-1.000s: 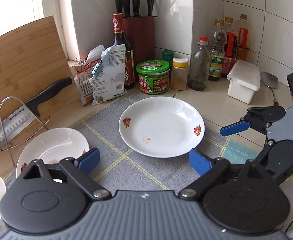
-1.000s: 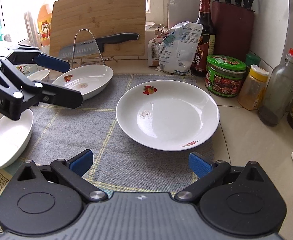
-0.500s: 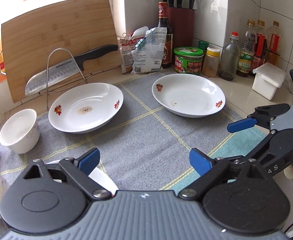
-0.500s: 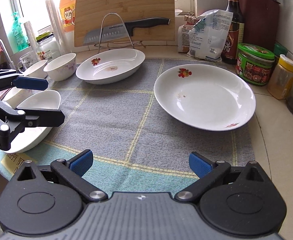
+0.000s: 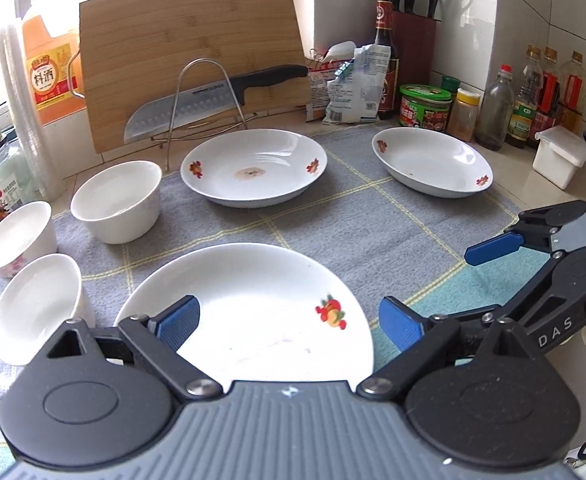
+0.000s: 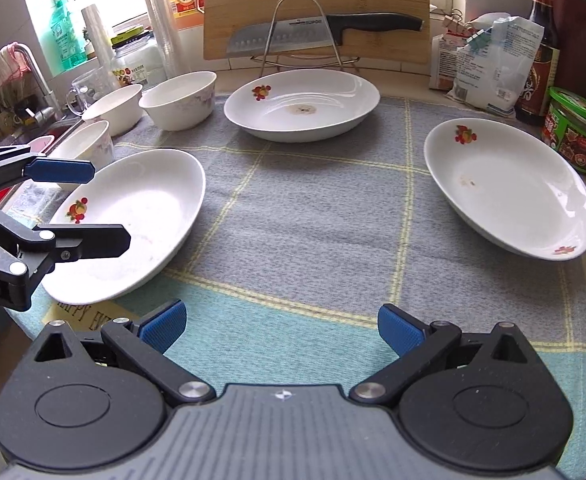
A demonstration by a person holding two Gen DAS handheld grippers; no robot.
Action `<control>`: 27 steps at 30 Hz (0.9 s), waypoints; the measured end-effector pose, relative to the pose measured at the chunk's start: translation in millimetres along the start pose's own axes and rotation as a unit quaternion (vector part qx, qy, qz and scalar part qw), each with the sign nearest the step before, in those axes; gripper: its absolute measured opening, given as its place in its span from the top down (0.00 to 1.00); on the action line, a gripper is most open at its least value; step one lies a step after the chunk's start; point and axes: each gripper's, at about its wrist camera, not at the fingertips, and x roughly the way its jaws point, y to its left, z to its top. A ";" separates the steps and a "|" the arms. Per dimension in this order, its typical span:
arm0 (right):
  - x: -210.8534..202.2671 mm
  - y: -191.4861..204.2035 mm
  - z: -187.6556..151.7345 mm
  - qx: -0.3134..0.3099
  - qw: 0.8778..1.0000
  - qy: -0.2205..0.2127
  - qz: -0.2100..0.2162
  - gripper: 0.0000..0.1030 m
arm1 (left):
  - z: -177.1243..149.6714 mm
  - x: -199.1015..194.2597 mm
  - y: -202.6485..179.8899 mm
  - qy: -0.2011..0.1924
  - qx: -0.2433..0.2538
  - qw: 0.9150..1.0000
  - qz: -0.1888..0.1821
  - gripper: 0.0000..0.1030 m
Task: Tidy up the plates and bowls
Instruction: 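Move the right tool to the large white plate and grip its rim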
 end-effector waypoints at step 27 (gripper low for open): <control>58.6 99.3 25.8 0.014 0.997 0.058 0.054 0.00 | -63.2 -41.7 97.6 0.029 -0.010 0.999 -0.017 0.07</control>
